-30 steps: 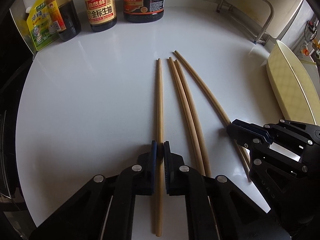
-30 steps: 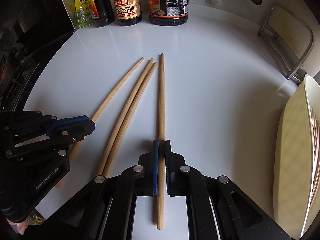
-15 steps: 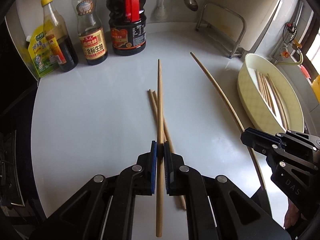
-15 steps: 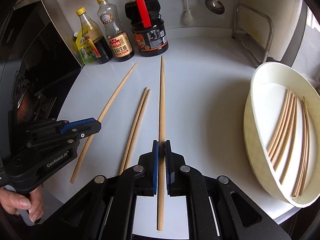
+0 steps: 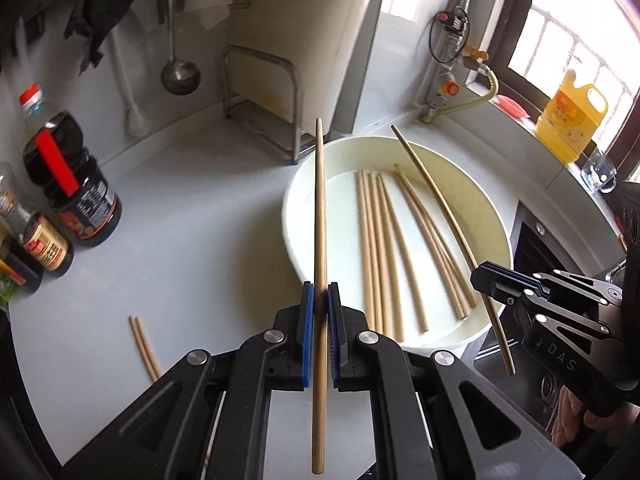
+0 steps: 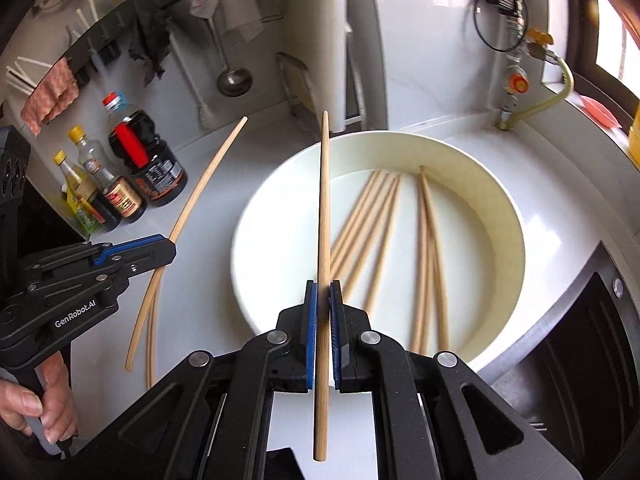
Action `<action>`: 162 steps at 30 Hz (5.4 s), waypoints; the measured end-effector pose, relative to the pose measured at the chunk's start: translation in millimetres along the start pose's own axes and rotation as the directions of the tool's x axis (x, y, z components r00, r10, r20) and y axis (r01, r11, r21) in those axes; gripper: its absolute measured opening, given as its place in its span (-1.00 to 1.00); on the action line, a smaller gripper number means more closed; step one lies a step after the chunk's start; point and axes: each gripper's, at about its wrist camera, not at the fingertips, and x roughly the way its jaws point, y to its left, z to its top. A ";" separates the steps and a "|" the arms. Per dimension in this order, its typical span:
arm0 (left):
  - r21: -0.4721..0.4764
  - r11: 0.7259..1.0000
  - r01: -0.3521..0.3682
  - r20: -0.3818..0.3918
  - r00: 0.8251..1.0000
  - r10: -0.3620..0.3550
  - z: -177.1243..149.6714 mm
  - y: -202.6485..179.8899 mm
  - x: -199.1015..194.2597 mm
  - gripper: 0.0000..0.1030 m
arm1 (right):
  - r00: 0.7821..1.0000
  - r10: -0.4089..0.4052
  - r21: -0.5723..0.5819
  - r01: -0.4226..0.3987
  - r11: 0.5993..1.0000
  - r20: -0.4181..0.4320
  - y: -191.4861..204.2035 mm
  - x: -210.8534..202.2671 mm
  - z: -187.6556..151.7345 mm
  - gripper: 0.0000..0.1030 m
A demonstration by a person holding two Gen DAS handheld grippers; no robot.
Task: Organize utensils
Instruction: 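Carry the left tool's chopstick over the white basin while the right tool carries its own, then open both tools to drop the two chopsticks into the white basin, then move both open tools back over the last two chopsticks on the counter, then lower both open tools and push the two chopsticks apart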
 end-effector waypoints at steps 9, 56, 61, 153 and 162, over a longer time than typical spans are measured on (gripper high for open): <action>0.096 0.993 0.061 -0.054 0.997 -0.056 43.4 -58.0 54.4 -0.86 | 0.999 -0.046 0.133 0.049 0.990 -0.022 -65.5 14.6 10.4 -0.88; -0.060 0.988 -0.141 -0.026 0.990 0.140 24.9 -0.2 19.4 0.55 | 1.000 0.006 0.057 -0.006 0.998 0.005 -42.0 19.1 21.3 -0.31; -0.092 0.983 -0.158 -0.007 0.987 0.158 7.4 14.7 -0.1 0.58 | 1.000 0.026 0.019 -0.026 0.999 0.010 -18.8 11.5 17.3 -0.24; -0.426 0.852 -0.303 -0.211 0.949 0.233 -166.2 193.6 -1.4 0.66 | 0.976 0.001 -0.410 -0.093 0.908 -0.218 203.1 140.0 -86.8 -0.87; -0.409 0.863 -0.296 -0.212 0.951 0.225 -155.6 177.9 12.6 0.66 | 0.977 -0.030 -0.372 -0.053 0.927 -0.212 168.1 138.0 -78.3 -0.87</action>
